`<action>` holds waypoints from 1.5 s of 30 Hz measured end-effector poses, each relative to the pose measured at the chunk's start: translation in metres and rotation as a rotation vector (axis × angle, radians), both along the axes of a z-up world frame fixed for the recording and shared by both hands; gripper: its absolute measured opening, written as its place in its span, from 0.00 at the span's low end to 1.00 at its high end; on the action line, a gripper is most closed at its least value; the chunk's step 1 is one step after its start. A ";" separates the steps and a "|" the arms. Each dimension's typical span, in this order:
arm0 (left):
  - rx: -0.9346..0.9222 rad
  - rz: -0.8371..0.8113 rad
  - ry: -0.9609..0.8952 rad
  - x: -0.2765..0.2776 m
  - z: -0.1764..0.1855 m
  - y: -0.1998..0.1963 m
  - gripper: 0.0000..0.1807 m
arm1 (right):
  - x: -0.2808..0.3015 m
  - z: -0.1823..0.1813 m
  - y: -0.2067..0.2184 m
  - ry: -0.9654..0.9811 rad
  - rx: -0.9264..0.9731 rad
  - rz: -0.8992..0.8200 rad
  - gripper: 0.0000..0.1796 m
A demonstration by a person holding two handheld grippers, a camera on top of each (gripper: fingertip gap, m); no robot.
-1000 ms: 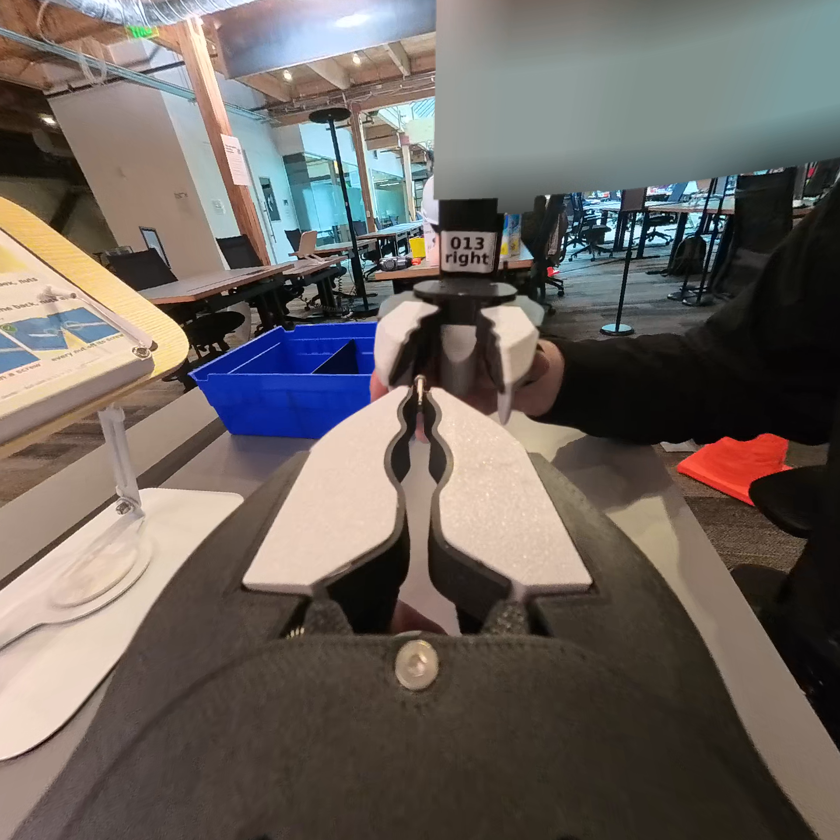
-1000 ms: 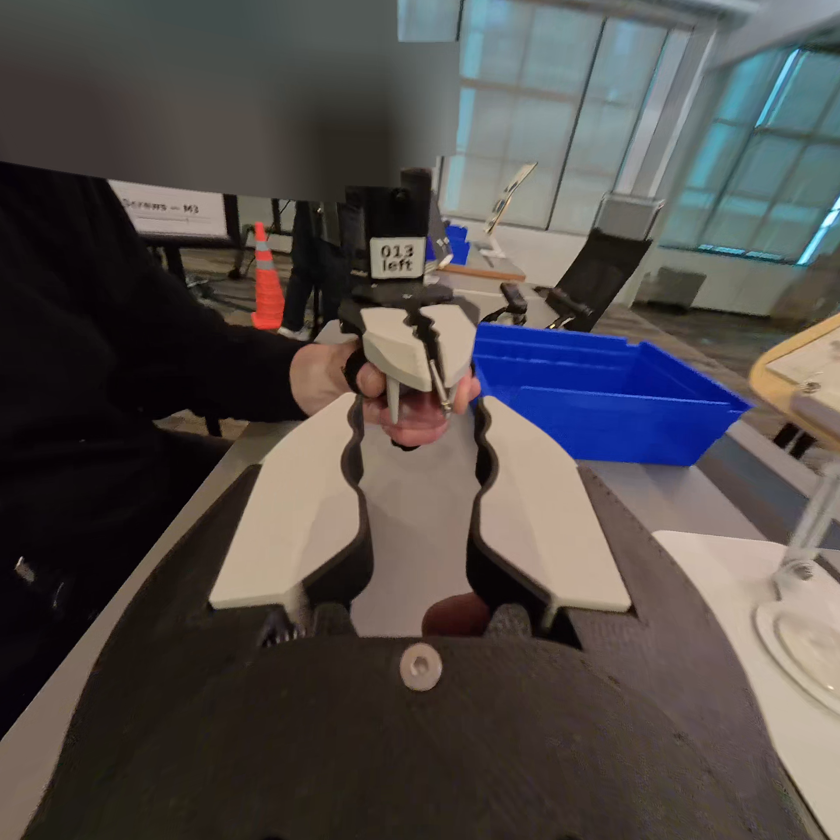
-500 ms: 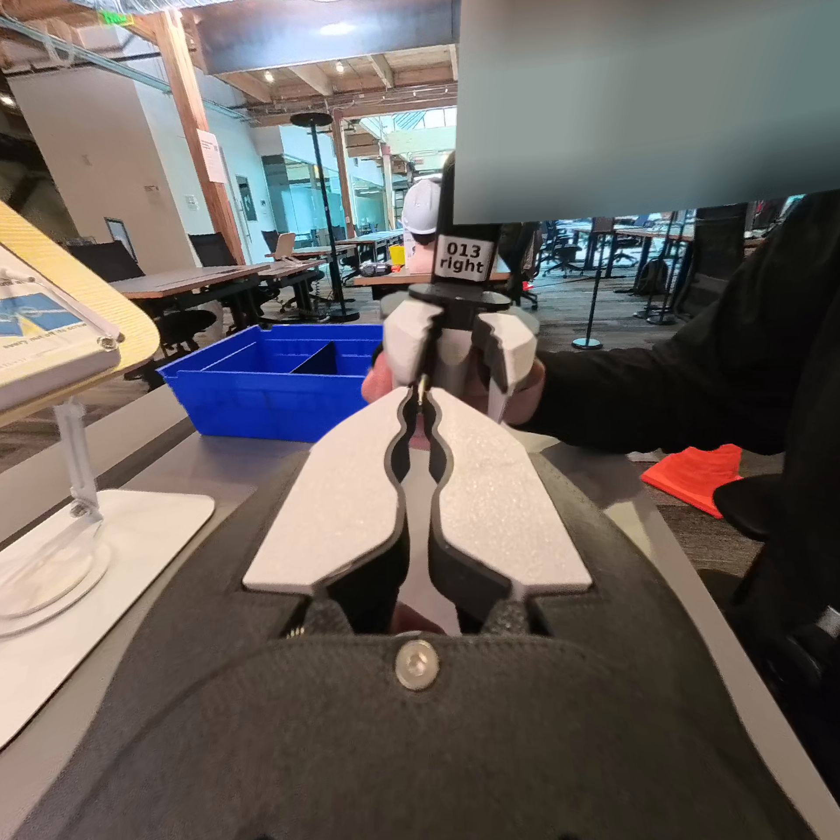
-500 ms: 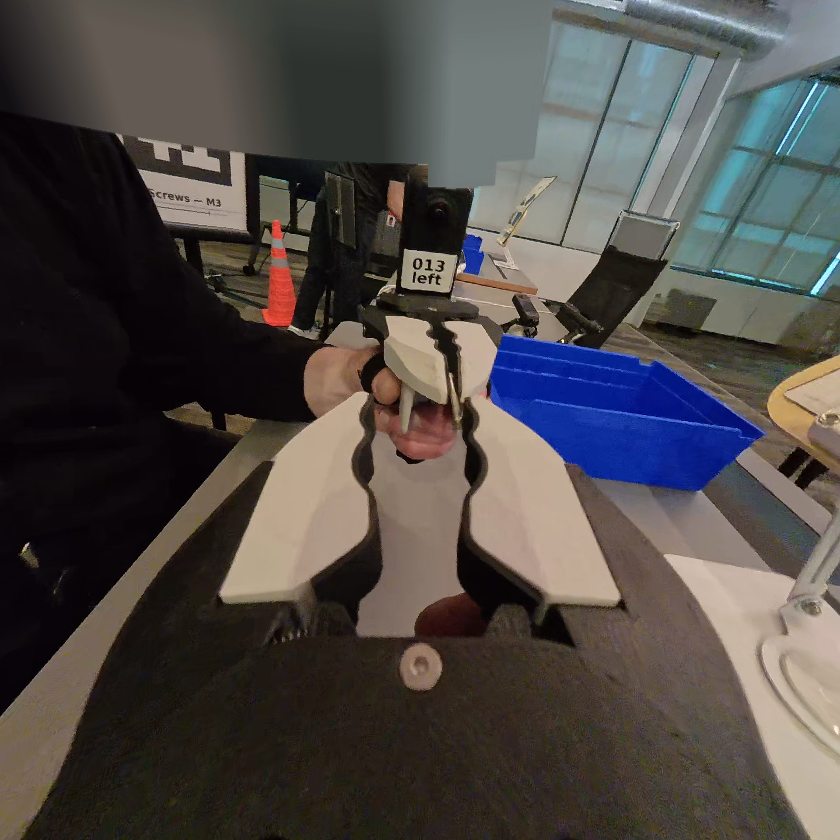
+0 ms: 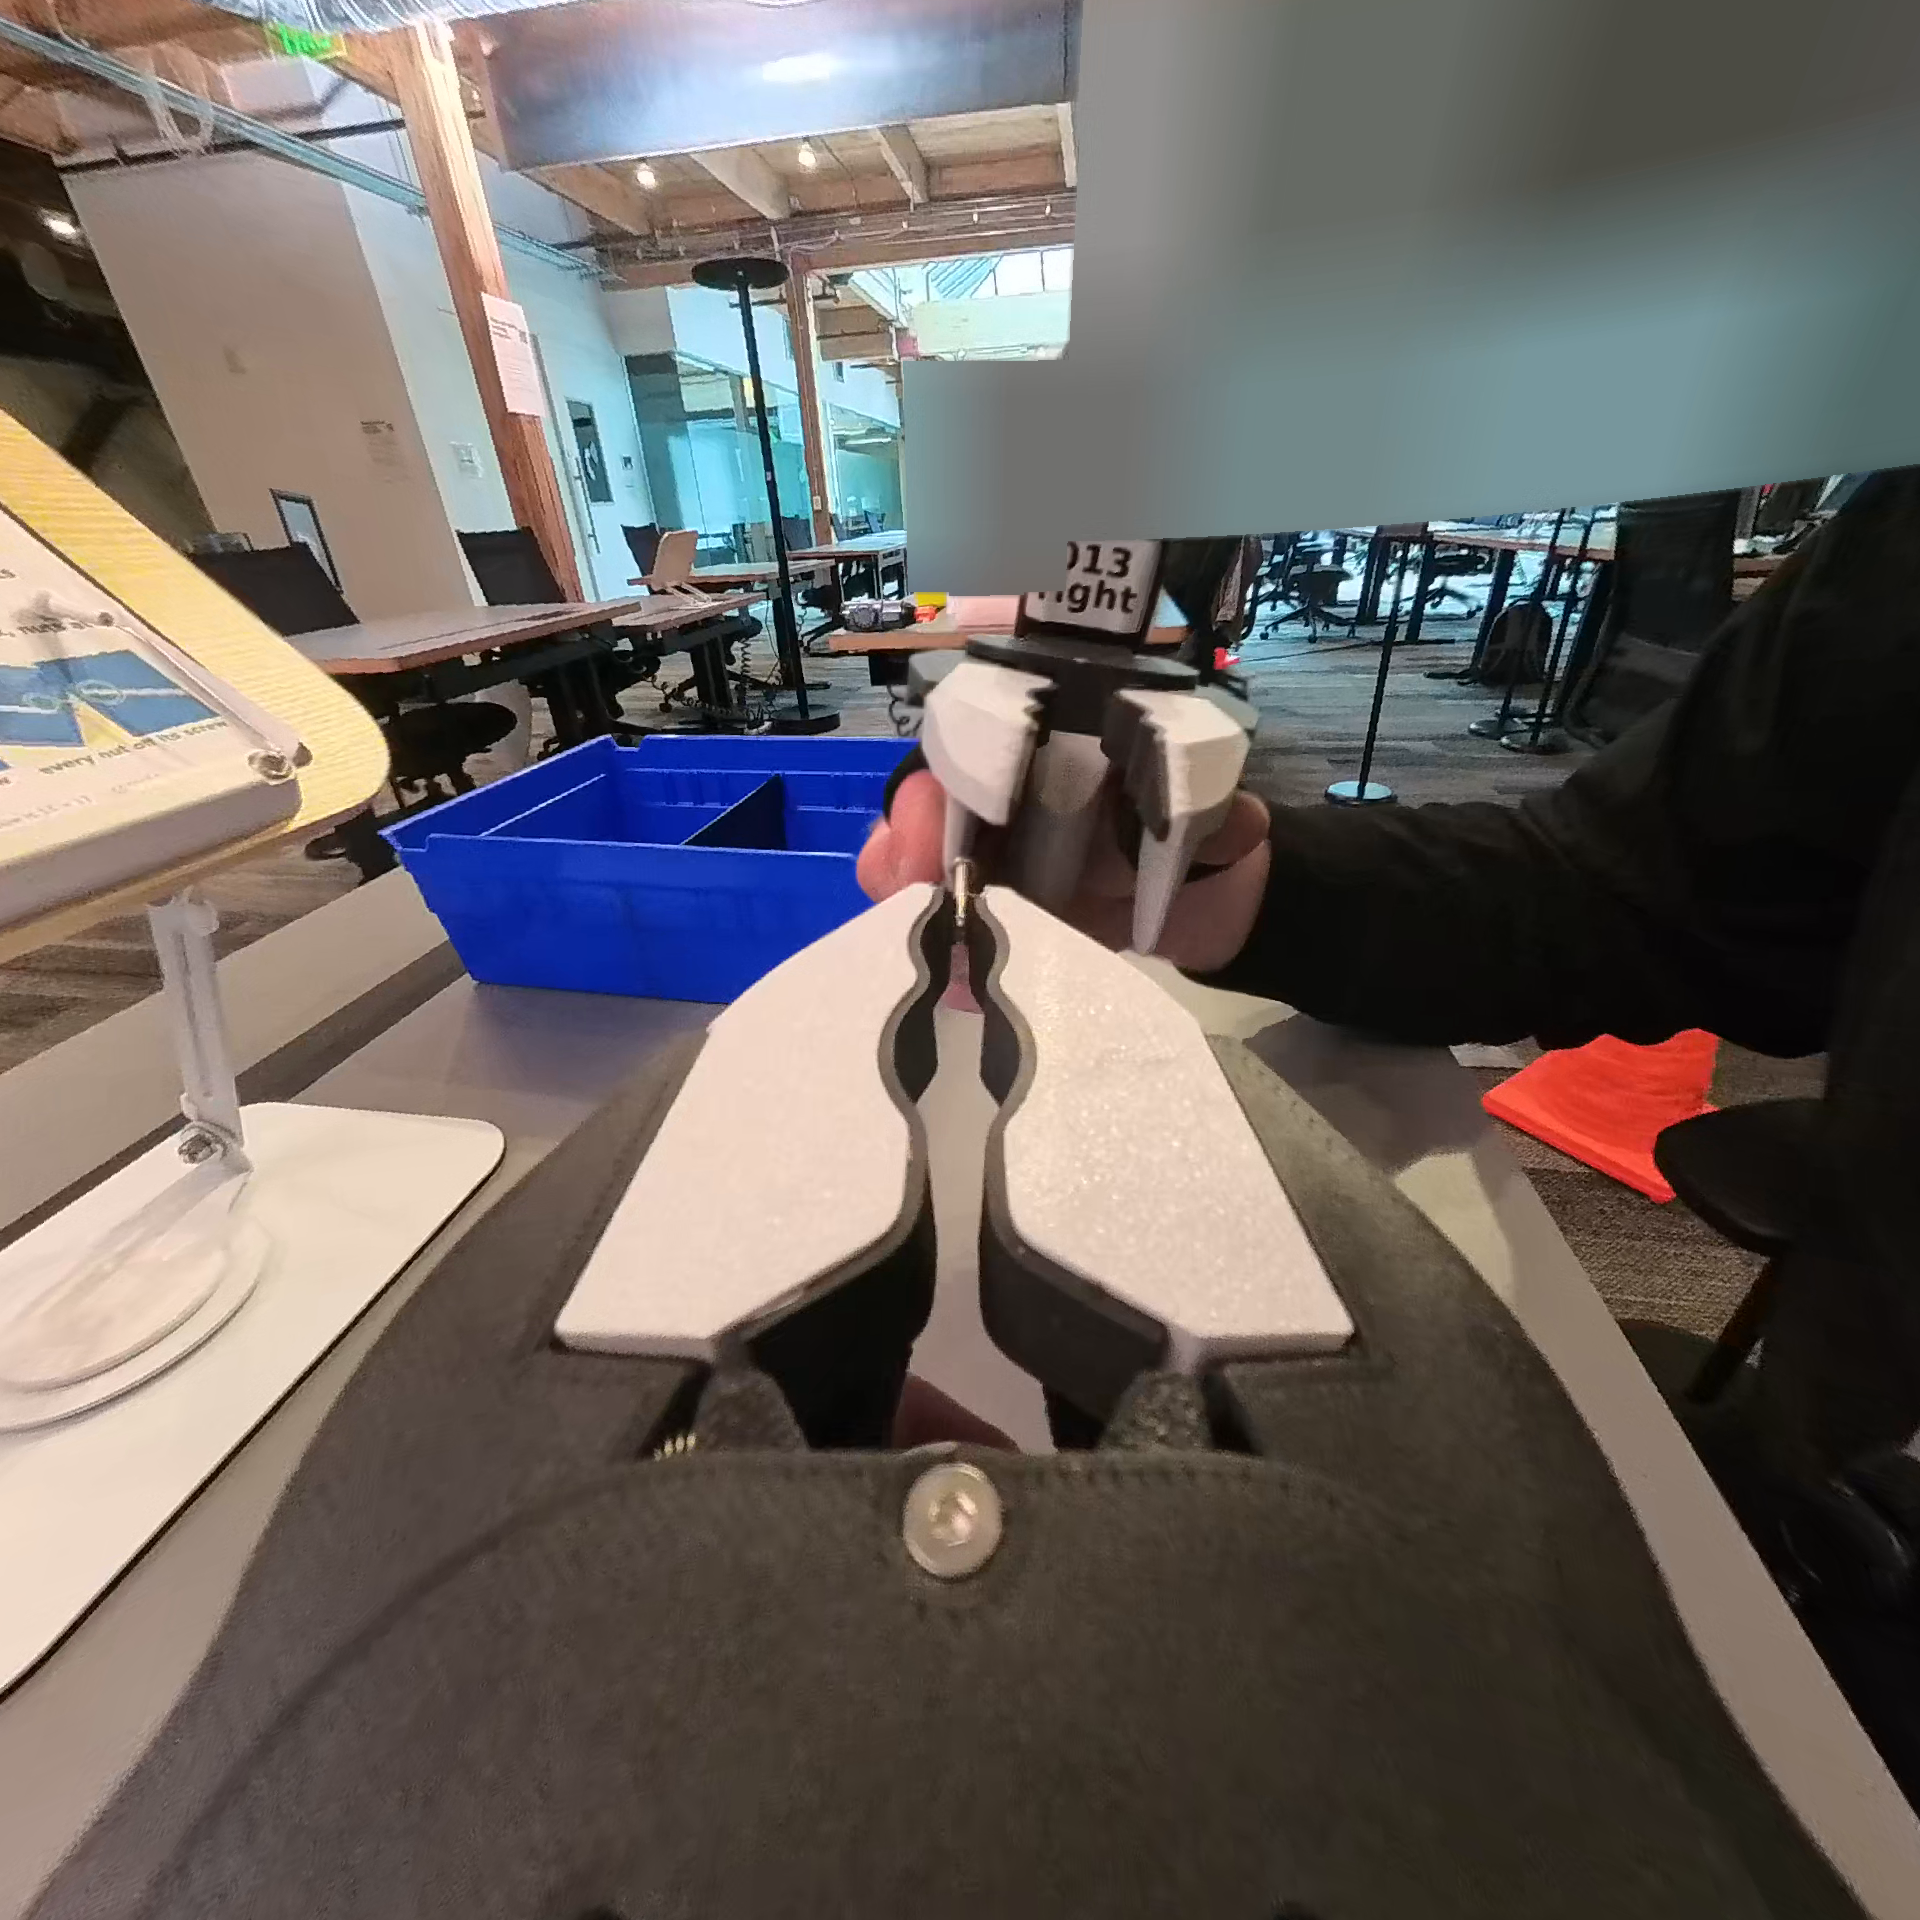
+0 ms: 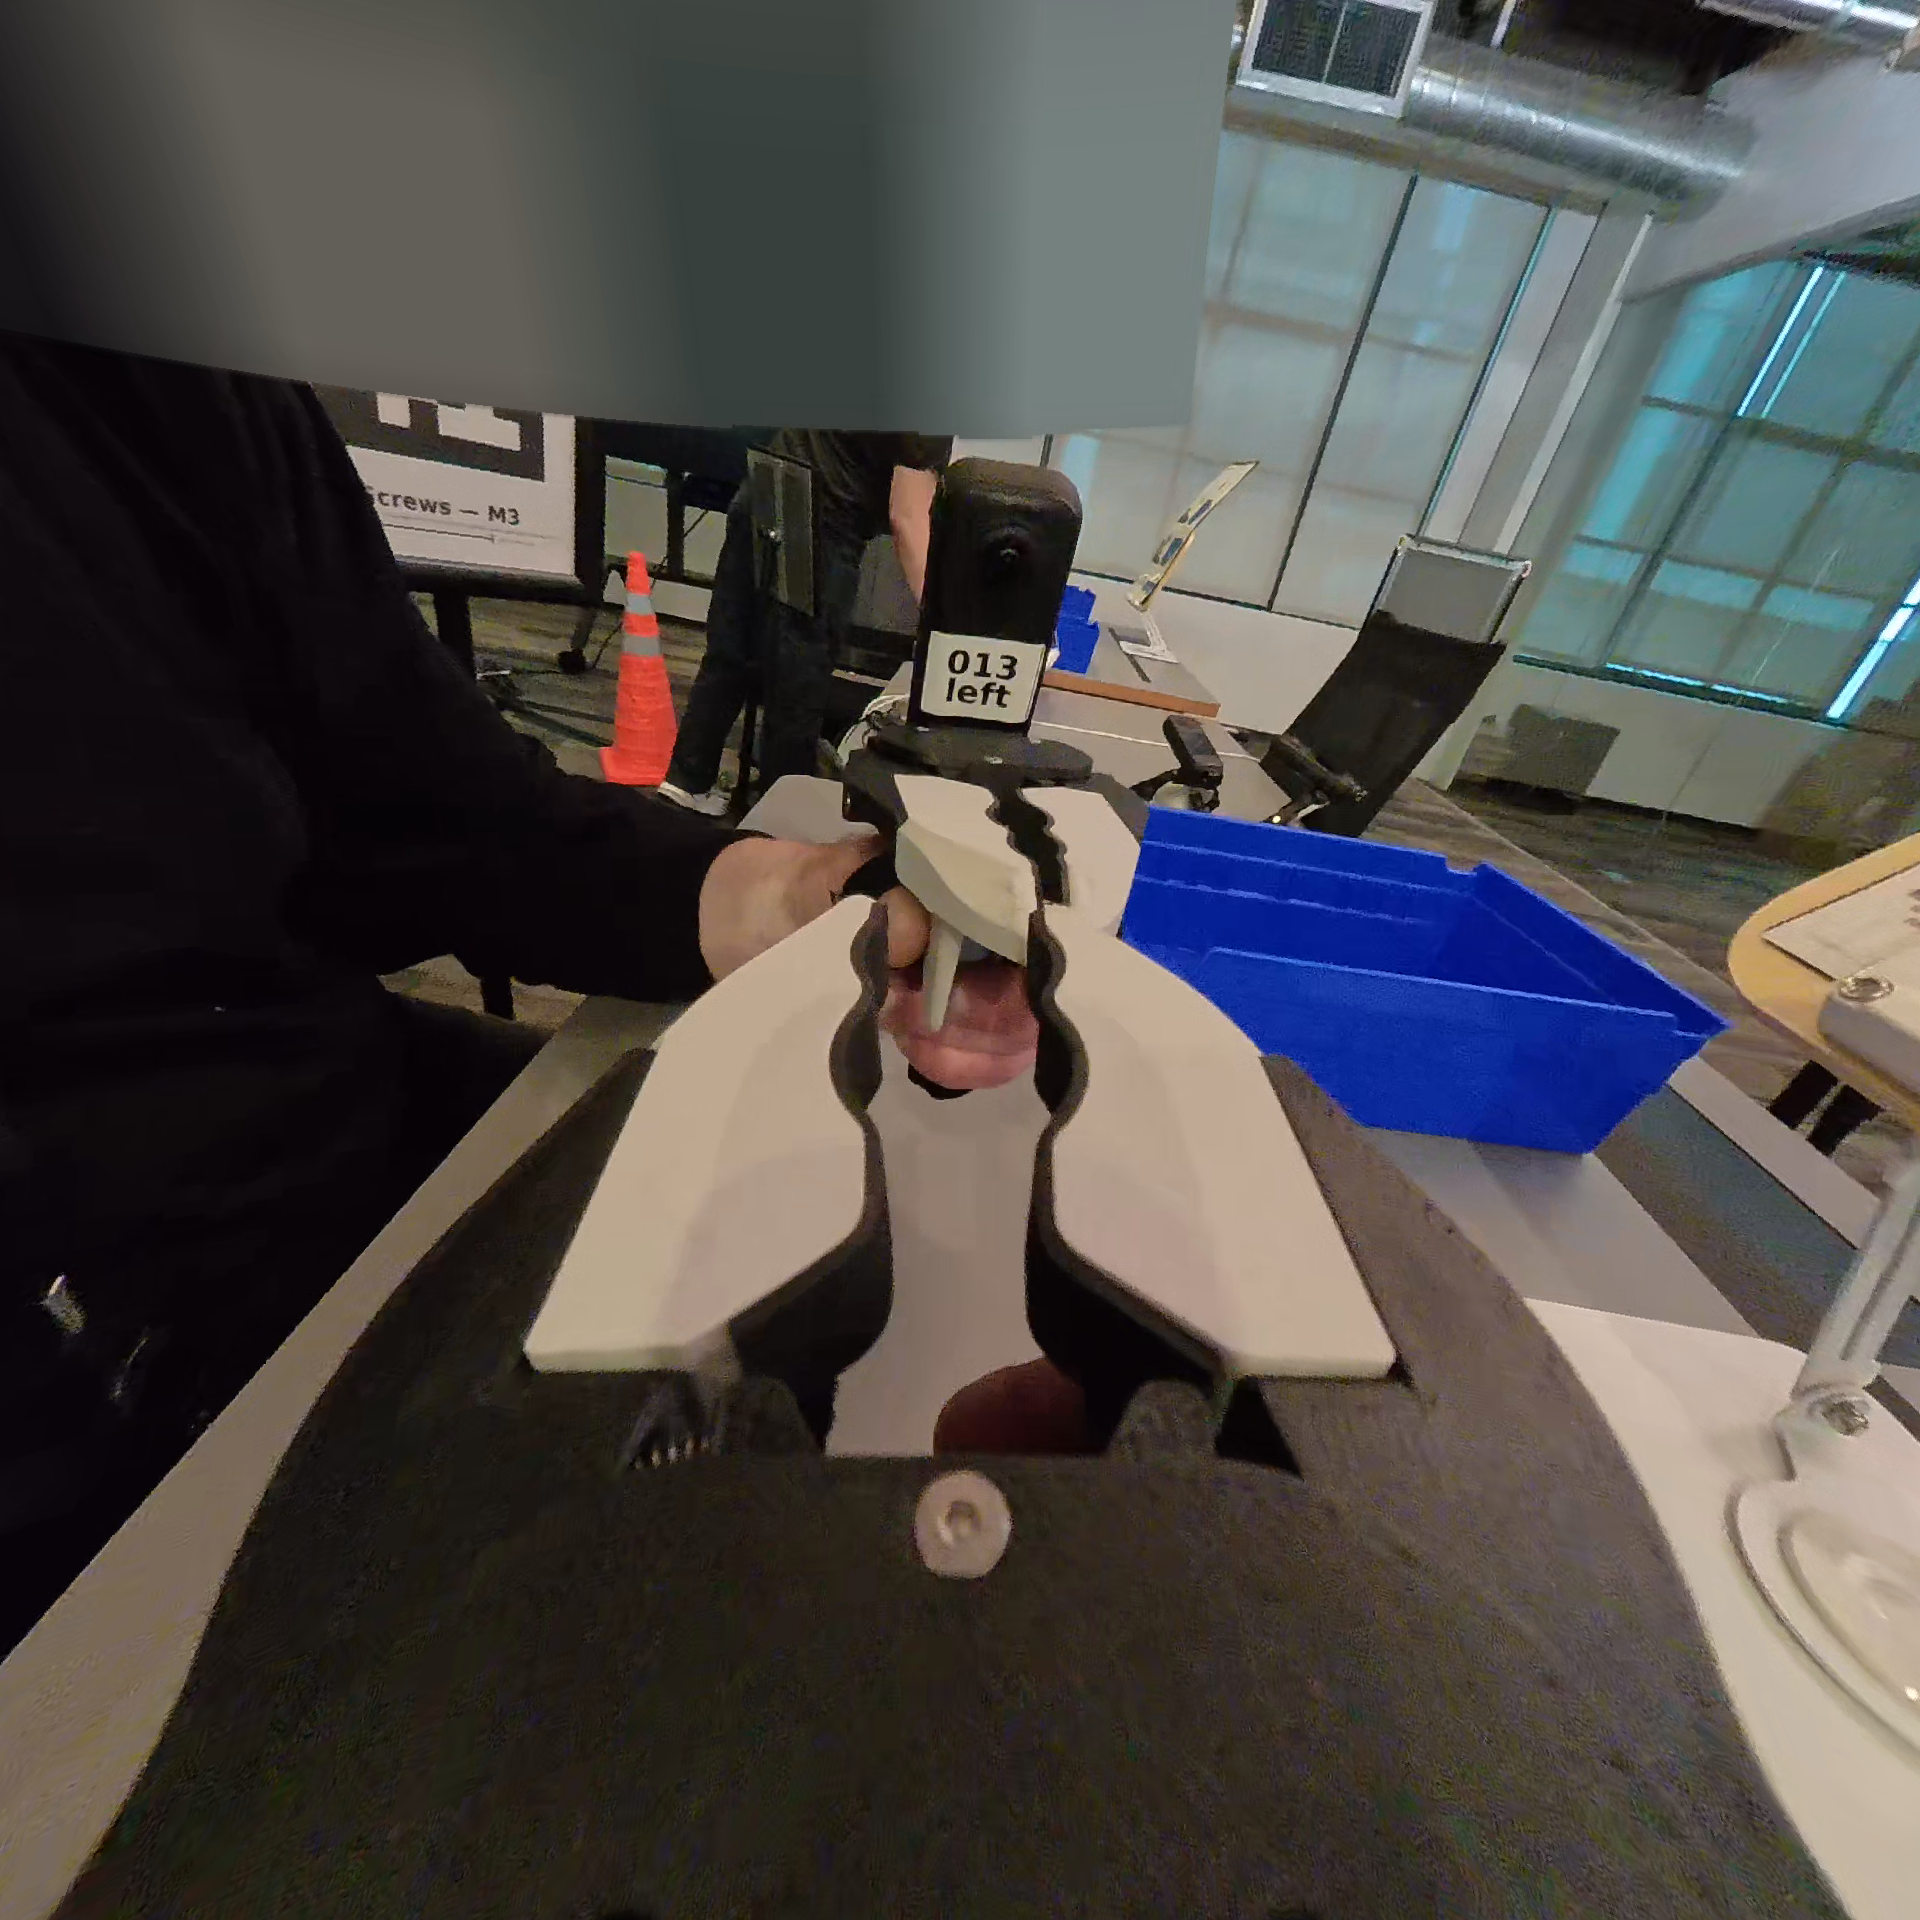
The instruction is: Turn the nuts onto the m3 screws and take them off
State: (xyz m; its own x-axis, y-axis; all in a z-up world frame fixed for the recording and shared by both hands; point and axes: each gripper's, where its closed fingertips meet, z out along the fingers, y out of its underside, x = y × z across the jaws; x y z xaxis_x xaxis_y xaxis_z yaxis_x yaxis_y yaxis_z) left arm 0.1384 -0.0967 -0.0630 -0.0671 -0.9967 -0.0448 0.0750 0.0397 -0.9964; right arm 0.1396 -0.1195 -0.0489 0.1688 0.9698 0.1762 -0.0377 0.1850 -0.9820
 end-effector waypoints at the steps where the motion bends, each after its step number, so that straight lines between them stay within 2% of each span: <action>1: -0.004 -0.006 -0.006 0.000 0.001 -0.001 0.01 | 0.001 0.001 0.002 0.006 0.002 -0.018 0.14; 7: -0.011 -0.015 -0.005 0.001 0.001 -0.002 0.02 | 0.001 -0.012 0.010 -0.045 -0.013 -0.060 0.16; 9: -0.005 0.003 0.002 0.001 -0.001 0.000 0.01 | 0.002 -0.003 -0.003 -0.011 0.035 -0.002 0.09; 10: -0.008 -0.004 0.004 0.001 -0.002 -0.001 0.01 | 0.002 0.001 -0.006 0.002 0.049 0.005 0.09; 14: -0.009 -0.011 -0.007 0.001 0.001 -0.002 0.02 | 0.008 -0.006 0.015 -0.025 -0.007 -0.083 0.15; 19: -0.031 -0.026 -0.021 0.000 0.002 -0.002 0.02 | 0.000 -0.011 0.009 -0.051 0.013 -0.066 0.18; 21: -0.009 -0.011 -0.004 0.001 0.000 -0.002 0.02 | 0.002 -0.005 0.003 -0.019 0.042 -0.043 0.14; 23: -0.027 -0.020 -0.011 0.001 0.000 -0.002 0.02 | 0.007 0.001 0.009 0.013 0.028 -0.074 0.14; 28: -0.020 -0.020 -0.021 0.000 0.002 -0.002 0.02 | 0.008 -0.015 0.021 -0.045 -0.069 -0.102 0.14; 31: -0.005 -0.021 -0.015 0.002 0.001 -0.004 0.02 | 0.004 -0.013 0.019 -0.006 -0.106 -0.073 0.09; 32: -0.003 -0.019 -0.015 0.002 0.001 -0.004 0.02 | 0.004 -0.012 0.019 0.001 -0.114 -0.069 0.05; 35: -0.012 -0.025 -0.031 0.001 0.003 -0.004 0.02 | 0.004 -0.010 0.019 0.016 -0.129 -0.068 0.03; 42: -0.101 -0.066 -0.066 -0.002 0.006 -0.001 0.02 | 0.009 -0.007 0.021 -0.049 0.040 -0.161 0.03; 45: -0.080 -0.040 -0.052 -0.006 0.004 0.004 0.02 | 0.021 0.000 0.019 -0.079 0.095 -0.213 0.03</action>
